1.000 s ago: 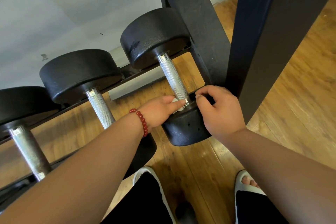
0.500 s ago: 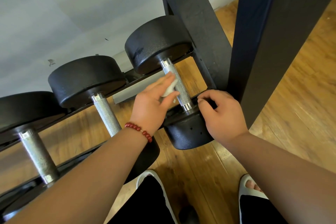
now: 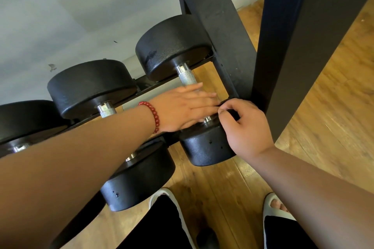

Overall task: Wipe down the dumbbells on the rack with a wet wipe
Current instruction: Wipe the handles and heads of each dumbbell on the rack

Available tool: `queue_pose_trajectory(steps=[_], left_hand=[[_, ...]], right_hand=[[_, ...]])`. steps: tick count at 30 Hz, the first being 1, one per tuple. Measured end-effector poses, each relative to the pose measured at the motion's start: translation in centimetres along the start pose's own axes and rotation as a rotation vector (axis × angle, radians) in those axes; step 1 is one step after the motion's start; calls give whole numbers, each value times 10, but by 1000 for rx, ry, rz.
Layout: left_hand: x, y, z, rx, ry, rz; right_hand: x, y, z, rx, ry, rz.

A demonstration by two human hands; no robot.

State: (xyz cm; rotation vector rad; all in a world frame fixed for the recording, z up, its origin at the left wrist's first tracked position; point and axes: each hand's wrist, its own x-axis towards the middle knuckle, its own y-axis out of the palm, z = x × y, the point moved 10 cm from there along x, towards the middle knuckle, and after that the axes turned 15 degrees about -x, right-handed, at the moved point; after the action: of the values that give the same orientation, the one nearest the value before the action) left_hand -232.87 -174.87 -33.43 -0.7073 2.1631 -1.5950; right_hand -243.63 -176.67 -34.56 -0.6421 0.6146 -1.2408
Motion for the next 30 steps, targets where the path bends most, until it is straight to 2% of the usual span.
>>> queue_pose_trajectory(steps=[4,6,9,11,14,18,22,25,30], left_hand=[[-1,-8,14,47,-149,-128],[-4,4,5,38,-136,-150],[-6,-3,3,76,-69,-134],[-3,-9,9,128,-93,-148],[-3,5,-1,92,-93,-128],[-5,0,2,59,-45,-62],[3,3,3,82,-111,-92],[3,9,-2,70,-58,-20],[6,-11,23,143,-215,-77]], right_hand=[[0,0,-1,27,8,9],[-1,-2,0,27,-6,-10],[-2,-4,0,78,-10,-32],[-3,-4,-3,118,-6,-22],[-6,-3,-6,121,-73,23],[-15,5,-12,298,-91,113],[-13,9,-16,372,-65,126],[-12,10,-15,386,-73,123],[-10,10,-17,363,-72,138]])
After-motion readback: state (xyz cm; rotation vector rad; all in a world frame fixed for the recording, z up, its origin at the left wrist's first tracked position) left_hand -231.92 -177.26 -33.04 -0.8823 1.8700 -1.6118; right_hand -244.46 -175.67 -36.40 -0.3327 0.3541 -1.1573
